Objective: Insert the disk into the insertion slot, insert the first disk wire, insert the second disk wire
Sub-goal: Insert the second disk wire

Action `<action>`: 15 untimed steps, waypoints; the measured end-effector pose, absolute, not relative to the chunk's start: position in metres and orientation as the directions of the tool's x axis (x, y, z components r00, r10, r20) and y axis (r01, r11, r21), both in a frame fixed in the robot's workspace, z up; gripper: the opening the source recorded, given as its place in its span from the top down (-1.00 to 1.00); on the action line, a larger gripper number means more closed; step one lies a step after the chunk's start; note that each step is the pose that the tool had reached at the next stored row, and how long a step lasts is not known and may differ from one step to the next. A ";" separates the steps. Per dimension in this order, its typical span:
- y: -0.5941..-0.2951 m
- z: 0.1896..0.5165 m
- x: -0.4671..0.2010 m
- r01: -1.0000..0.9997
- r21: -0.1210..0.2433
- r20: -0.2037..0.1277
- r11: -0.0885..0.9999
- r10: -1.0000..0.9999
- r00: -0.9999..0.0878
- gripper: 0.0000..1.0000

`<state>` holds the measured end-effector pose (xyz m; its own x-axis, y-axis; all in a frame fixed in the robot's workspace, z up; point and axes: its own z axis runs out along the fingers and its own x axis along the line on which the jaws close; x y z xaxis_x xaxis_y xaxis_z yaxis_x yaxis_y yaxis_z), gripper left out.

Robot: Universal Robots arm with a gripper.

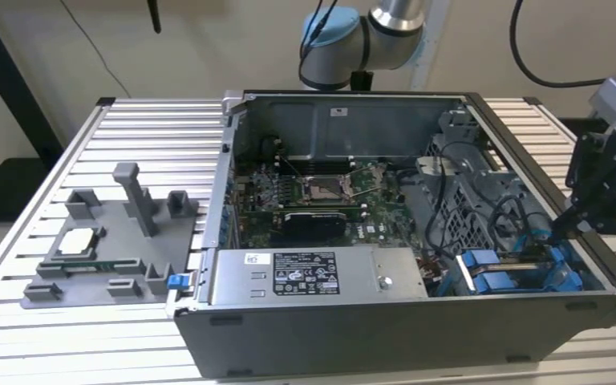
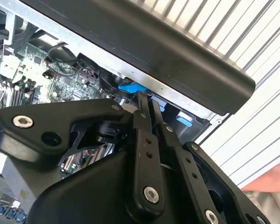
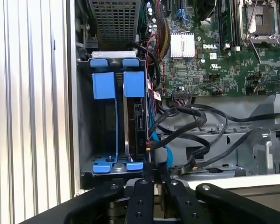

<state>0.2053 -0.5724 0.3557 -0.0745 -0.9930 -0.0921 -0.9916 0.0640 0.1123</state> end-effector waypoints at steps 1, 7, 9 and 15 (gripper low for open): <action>-0.572 0.356 0.205 -0.992 0.112 -0.092 0.064 -0.993 -0.075 1.00; -0.572 0.366 0.198 -0.992 0.112 -0.093 0.064 -0.993 -0.074 1.00; -0.572 0.371 0.194 -0.992 0.112 -0.093 0.064 -0.993 -0.074 1.00; -0.572 0.382 0.181 -0.992 0.112 -0.094 0.064 -0.993 -0.074 1.00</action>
